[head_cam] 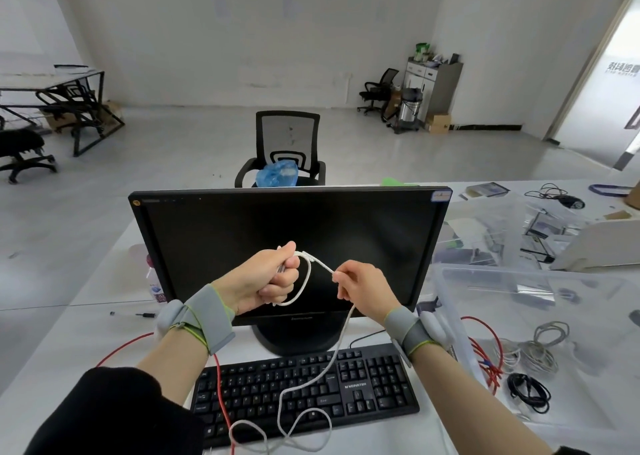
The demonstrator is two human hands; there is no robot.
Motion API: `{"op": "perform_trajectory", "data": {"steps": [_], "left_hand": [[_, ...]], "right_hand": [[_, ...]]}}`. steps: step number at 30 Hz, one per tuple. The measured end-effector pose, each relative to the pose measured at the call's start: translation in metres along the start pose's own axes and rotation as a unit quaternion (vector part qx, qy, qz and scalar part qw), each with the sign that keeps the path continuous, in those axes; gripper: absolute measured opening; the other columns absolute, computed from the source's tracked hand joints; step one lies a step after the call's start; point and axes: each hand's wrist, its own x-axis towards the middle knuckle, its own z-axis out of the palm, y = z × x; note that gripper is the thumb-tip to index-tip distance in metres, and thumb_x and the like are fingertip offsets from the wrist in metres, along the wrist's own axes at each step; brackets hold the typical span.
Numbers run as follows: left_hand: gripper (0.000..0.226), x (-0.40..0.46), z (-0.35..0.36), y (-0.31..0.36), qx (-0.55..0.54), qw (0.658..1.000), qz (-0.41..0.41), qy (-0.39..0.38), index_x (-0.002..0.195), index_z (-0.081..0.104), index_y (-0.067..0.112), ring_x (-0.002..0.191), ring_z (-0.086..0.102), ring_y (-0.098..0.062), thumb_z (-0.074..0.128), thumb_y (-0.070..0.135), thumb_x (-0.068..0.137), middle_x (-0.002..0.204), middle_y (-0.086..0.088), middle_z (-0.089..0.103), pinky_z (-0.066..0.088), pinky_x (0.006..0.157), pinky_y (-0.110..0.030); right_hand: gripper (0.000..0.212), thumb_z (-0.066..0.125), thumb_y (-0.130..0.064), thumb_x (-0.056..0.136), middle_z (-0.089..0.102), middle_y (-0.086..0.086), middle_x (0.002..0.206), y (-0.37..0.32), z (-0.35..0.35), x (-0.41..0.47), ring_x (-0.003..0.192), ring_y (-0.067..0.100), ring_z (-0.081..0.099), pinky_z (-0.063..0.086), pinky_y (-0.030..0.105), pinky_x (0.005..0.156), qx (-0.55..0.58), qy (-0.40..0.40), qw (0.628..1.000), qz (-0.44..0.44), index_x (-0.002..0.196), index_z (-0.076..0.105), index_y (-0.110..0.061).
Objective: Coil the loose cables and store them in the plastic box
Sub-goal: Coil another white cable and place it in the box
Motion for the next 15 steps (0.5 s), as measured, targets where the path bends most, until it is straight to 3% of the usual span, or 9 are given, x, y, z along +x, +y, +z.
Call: {"op": "perform_trajectory", "data": {"steps": [2, 4, 7, 9, 11, 13, 15], "left_hand": [[0.042, 0.000, 0.002, 0.000, 0.048, 0.998, 0.006, 0.026, 0.069, 0.035, 0.017, 0.034, 0.017, -0.006, 0.023, 0.038, 0.103, 0.045, 0.006, 0.024, 0.018, 0.038, -0.018], [0.041, 0.000, 0.002, 0.000, 0.091, 0.995, 0.012, 0.050, 0.069, 0.034, 0.018, 0.036, 0.018, -0.007, 0.023, 0.038, 0.103, 0.047, 0.005, 0.025, 0.019, 0.038, -0.018], [0.041, 0.002, 0.005, 0.003, 0.121, 0.989, 0.033, 0.081, 0.067, 0.033, 0.019, 0.039, 0.018, -0.009, 0.024, 0.038, 0.102, 0.048, 0.004, 0.025, 0.018, 0.042, -0.019], [0.043, 0.003, 0.005, 0.009, 0.119, 0.986, 0.049, 0.107, 0.065, 0.033, 0.019, 0.039, 0.018, -0.009, 0.024, 0.038, 0.102, 0.048, 0.004, 0.025, 0.018, 0.043, -0.020], [0.041, 0.003, -0.001, 0.017, 0.104, 0.983, 0.056, 0.141, 0.066, 0.034, 0.019, 0.037, 0.019, -0.009, 0.025, 0.037, 0.102, 0.048, 0.004, 0.026, 0.017, 0.042, -0.020], [0.038, 0.003, -0.009, 0.027, 0.073, 0.979, 0.065, 0.178, 0.069, 0.037, 0.019, 0.034, 0.022, -0.007, 0.026, 0.035, 0.102, 0.047, 0.005, 0.029, 0.017, 0.039, -0.020], [0.039, 0.003, -0.017, 0.040, 0.038, 0.975, 0.088, 0.200, 0.069, 0.037, 0.019, 0.033, 0.024, -0.006, 0.026, 0.035, 0.102, 0.046, 0.007, 0.030, 0.018, 0.036, -0.018]], "right_hand": [[0.017, 0.044, -0.018, 0.094, 0.070, -0.003, 0.077, 0.003, -0.001, 0.003, 0.081, 0.020, 0.064, 0.049, 0.033, 0.080, -0.155, -0.007, 0.988, 0.019, 0.086, 0.058, -0.021], [0.019, 0.039, -0.017, 0.095, 0.069, 0.006, 0.098, 0.001, -0.004, 0.003, 0.095, 0.030, 0.062, 0.041, 0.034, 0.087, -0.315, 0.009, 0.948, 0.043, 0.099, 0.058, -0.017], [0.020, 0.036, -0.014, 0.097, 0.065, 0.009, 0.105, 0.000, -0.005, 0.003, 0.099, 0.032, 0.061, 0.037, 0.036, 0.088, -0.374, 0.037, 0.924, 0.068, 0.106, 0.052, -0.011], [0.020, 0.035, -0.013, 0.098, 0.063, 0.013, 0.102, -0.004, -0.005, 0.010, 0.094, 0.033, 0.060, 0.042, 0.036, 0.084, -0.267, 0.042, 0.958, 0.101, 0.104, 0.052, -0.007], [0.024, 0.033, -0.013, 0.099, 0.058, 0.015, 0.083, -0.012, -0.011, 0.020, 0.070, 0.025, 0.055, 0.046, 0.036, 0.068, 0.032, 0.022, 0.988, 0.153, 0.087, 0.052, -0.007], [0.031, 0.032, -0.010, 0.099, 0.040, 0.002, 0.055, -0.023, -0.022, 0.025, 0.040, 0.010, 0.035, 0.031, 0.023, 0.041, 0.335, -0.002, 0.925, 0.178, 0.071, 0.046, -0.010], [0.031, 0.038, -0.013, 0.100, 0.028, -0.007, 0.044, -0.035, -0.040, 0.027, 0.031, 0.003, 0.021, 0.018, 0.016, 0.034, 0.439, -0.038, 0.887, 0.136, 0.070, 0.046, -0.011]]}}
